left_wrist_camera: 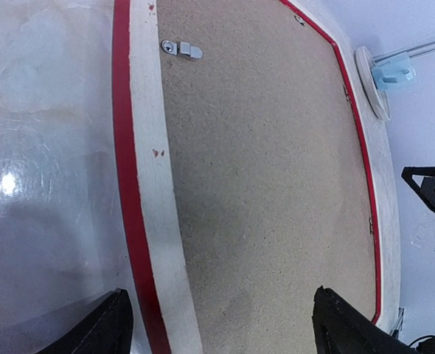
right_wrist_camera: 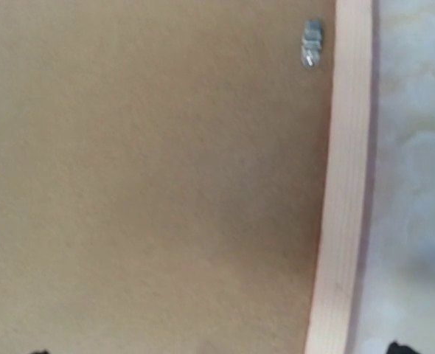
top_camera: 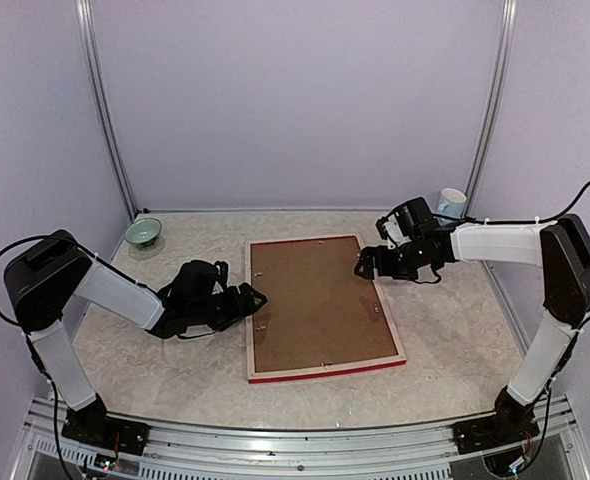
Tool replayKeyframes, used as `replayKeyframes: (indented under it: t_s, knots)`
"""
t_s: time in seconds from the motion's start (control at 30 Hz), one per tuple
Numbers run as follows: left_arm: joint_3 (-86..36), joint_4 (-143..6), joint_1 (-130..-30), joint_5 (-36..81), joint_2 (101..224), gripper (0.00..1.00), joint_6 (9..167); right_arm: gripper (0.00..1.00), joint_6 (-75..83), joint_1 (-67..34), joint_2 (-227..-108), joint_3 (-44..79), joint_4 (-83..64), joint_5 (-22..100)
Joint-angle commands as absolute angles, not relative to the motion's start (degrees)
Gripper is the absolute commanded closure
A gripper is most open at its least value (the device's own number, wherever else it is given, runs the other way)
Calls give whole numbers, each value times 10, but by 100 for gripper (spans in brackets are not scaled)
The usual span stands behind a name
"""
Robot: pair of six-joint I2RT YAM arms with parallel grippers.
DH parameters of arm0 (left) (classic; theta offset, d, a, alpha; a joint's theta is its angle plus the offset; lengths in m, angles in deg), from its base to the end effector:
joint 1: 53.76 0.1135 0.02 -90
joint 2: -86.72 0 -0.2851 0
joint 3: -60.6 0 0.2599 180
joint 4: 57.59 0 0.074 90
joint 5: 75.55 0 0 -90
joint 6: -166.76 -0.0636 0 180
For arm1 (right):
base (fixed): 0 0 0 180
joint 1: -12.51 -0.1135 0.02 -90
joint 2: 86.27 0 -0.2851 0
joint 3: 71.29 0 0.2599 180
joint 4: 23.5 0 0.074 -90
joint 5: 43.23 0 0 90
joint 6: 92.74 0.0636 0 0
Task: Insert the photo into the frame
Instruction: Place the backboard on the frame body, then press the fastener onto the backboard.
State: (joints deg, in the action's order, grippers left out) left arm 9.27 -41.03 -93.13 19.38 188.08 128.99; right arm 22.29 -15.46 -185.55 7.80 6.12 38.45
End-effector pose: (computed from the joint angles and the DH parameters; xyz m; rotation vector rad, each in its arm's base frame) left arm 0.2731 -0.2311 0.1181 -0.2076 2.3241 -0.9692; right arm 0.3474 0.1949 0.2006 -0.1315 2.5136 0.5745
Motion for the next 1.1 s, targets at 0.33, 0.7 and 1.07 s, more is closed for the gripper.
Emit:
replayKeyframes:
  t_s: [0.33,0.7,1.07]
  knots:
    - [90,-583,-965,127,1787,16,1209,6,214,-139,-1825,33,48,385]
    - [12,-668,-967,116,1839,17,1157,12,192,-95,-1802,-5,21,340]
    - [-3,-690,-969,133,1863,23,1141,15,190,-86,-1808,-16,18,312]
